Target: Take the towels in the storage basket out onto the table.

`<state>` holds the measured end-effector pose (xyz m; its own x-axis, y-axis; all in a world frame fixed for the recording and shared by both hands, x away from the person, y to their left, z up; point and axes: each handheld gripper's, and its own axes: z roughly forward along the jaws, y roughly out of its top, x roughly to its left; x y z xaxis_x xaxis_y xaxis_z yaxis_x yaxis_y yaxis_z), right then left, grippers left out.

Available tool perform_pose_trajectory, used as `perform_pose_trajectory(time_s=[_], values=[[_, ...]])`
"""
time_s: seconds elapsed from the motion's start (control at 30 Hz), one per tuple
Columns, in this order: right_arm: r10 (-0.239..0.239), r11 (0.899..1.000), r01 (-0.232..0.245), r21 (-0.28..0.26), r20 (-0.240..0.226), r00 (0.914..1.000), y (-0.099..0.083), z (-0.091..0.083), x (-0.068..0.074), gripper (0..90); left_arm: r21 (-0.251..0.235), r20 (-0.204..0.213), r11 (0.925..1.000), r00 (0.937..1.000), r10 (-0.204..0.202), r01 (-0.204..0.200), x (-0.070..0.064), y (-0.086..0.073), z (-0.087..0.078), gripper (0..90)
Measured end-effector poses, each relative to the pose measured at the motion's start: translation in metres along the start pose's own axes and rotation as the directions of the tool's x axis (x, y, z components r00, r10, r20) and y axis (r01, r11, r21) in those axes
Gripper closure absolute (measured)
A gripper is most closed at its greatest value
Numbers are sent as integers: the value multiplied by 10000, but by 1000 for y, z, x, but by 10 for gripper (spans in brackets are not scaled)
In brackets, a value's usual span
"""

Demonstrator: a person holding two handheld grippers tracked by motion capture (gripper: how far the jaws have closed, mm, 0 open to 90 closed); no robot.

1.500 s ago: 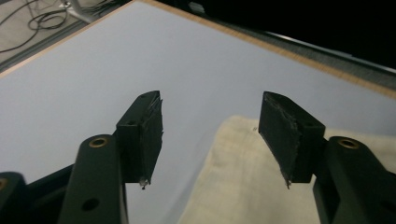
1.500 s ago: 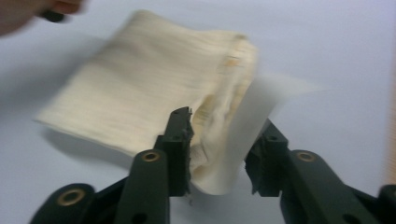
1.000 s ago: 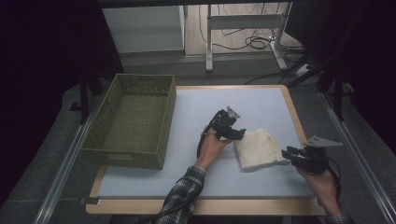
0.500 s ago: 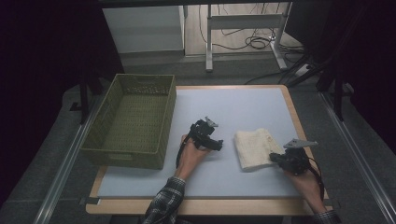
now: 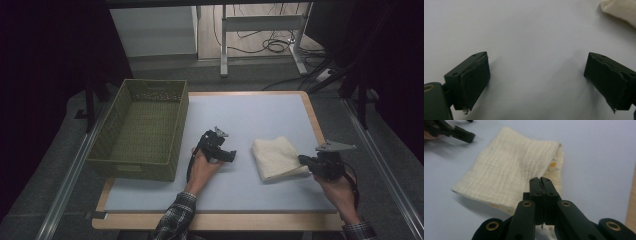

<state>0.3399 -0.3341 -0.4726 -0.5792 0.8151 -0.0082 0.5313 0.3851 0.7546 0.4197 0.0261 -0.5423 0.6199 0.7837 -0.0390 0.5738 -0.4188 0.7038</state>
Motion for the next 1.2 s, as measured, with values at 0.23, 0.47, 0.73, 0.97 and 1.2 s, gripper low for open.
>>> perform_pose_trajectory(time_s=[0.23,0.47,0.73,0.97,1.2], values=[[613,9953,-620,749,123,9980,-23,19,-20,882,-8,-11,10000,10000,-2,1,0,0,0,65],[808,9937,-812,768,79,9967,-22,22,-22,654,-8,-21,10000,10000,7,-7,0,0,0,65],[1514,9850,-1460,921,-549,9869,-31,28,-20,855,-9,-30,10000,10000,14,-14,0,0,0,65],[992,9936,-945,616,-793,9919,-10,16,-4,864,-13,-37,10000,10000,11,-11,0,0,0,65],[37,9988,54,486,-1848,9828,27,32,38,864,-13,-39,10000,10000,17,-17,0,0,0,65]])
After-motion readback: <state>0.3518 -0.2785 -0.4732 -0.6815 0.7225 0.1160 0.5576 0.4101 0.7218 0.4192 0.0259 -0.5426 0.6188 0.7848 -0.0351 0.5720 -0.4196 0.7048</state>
